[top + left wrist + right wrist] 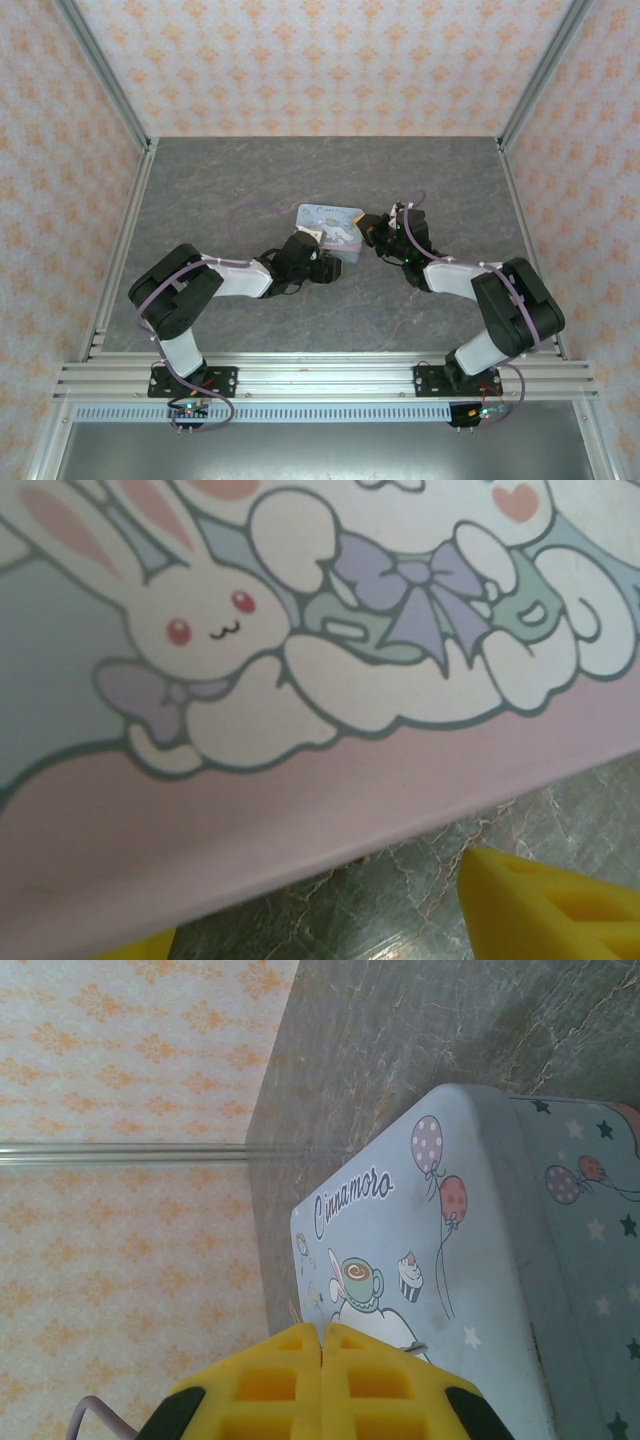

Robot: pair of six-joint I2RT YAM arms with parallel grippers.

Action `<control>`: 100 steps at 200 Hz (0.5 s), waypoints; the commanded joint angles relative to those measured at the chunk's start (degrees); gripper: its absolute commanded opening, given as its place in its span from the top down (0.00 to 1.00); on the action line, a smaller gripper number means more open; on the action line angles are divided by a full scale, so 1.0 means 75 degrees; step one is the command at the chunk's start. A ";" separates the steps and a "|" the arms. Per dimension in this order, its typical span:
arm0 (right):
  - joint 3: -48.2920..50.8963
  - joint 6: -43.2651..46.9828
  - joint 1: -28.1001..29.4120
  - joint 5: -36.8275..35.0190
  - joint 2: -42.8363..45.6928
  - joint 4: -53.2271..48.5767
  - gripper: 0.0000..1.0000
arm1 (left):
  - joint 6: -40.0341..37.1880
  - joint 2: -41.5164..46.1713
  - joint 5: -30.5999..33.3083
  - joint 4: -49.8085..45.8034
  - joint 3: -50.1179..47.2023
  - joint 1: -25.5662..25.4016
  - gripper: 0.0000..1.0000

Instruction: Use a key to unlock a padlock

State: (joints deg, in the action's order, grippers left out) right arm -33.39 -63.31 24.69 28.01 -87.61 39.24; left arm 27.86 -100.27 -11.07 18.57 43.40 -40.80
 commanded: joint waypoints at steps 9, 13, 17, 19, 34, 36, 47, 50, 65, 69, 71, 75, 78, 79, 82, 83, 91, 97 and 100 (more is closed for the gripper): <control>-0.0134 -0.0090 -0.0057 -0.0037 -0.0095 0.0480 1.00 | -0.0326 -0.0274 0.0248 0.0370 0.0259 -0.0013 0.27; -0.0120 -0.0099 -0.0048 -0.0043 -0.0109 0.0496 1.00 | -0.0339 -0.0294 0.0266 0.0383 0.0278 -0.0008 0.28; -0.0108 -0.0096 -0.0046 -0.0053 -0.0118 0.0498 1.00 | -0.0360 -0.0322 0.0261 0.0394 0.0311 -0.0007 0.28; -0.0107 -0.0106 -0.0052 -0.0057 -0.0113 0.0507 1.00 | -0.0368 -0.0334 0.0276 0.0404 0.0323 -0.0015 0.27; -0.0095 -0.0100 -0.0067 -0.0070 -0.0113 0.0528 1.00 | -0.0420 -0.0439 0.0241 0.0537 0.0394 -0.0013 0.28; -0.0095 -0.0101 -0.0068 -0.0074 -0.0116 0.0525 1.00 | -0.0421 -0.0454 0.0218 0.0557 0.0399 -0.0011 0.28; -0.0095 -0.0102 -0.0067 -0.0089 -0.0118 0.0527 1.00 | -0.0444 -0.0531 0.0145 0.0634 0.0465 -0.0012 0.28; -0.0095 -0.0102 -0.0063 -0.0084 -0.0113 0.0522 1.00 | -0.0445 -0.0554 0.0113 0.0661 0.0478 -0.0020 0.28; -0.0103 -0.0096 -0.0080 -0.0088 -0.0131 0.0504 1.00 | -0.0445 -0.0619 -0.0055 0.0791 0.0537 -0.0019 0.29; -0.0099 -0.0090 -0.0073 -0.0090 -0.0122 0.0498 1.00 | -0.0451 -0.0632 -0.0101 0.0805 0.0563 -0.0021 0.29; -0.0096 -0.0081 -0.0073 -0.0084 -0.0134 0.0498 1.00 | -0.0446 -0.0634 -0.0125 0.0811 0.0573 -0.0021 0.29; -0.0095 -0.0079 -0.0076 -0.0096 -0.0141 0.0487 1.00 | -0.0435 -0.0646 -0.0180 0.0826 0.0593 -0.0020 0.29; -0.0095 -0.0075 -0.0076 -0.0088 -0.0139 0.0486 1.00 | -0.0424 -0.0648 -0.0213 0.0839 0.0608 -0.0017 0.29; -0.0095 -0.0077 -0.0078 -0.0089 -0.0135 0.0486 1.00 | -0.0423 -0.0647 -0.0230 0.0840 0.0610 -0.0019 0.29; -0.0095 -0.0078 -0.0070 -0.0094 -0.0141 0.0494 1.00 | -0.0417 -0.0647 -0.0269 0.0860 0.0625 -0.0018 0.29; -0.0095 -0.0072 -0.0075 -0.0098 -0.0142 0.0490 1.00 | -0.0413 -0.0647 -0.0281 0.0868 0.0625 -0.0020 0.29; -0.0084 -0.0068 -0.0079 -0.0090 -0.0131 0.0479 1.00 | -0.0378 -0.0646 -0.0401 0.0909 0.0649 -0.0031 0.29; -0.0074 -0.0059 -0.0092 -0.0089 -0.0125 0.0472 1.00 | -0.0340 -0.0646 -0.0481 0.0919 0.0668 -0.0029 0.29; -0.0068 -0.0055 -0.0087 -0.0088 -0.0120 0.0464 1.00 | -0.0331 -0.0646 -0.0516 0.0933 0.0681 -0.0024 0.29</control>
State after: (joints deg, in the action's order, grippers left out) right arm -33.39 -63.88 24.53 27.90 -88.03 40.38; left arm 25.85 -104.53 -12.03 22.26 46.70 -40.77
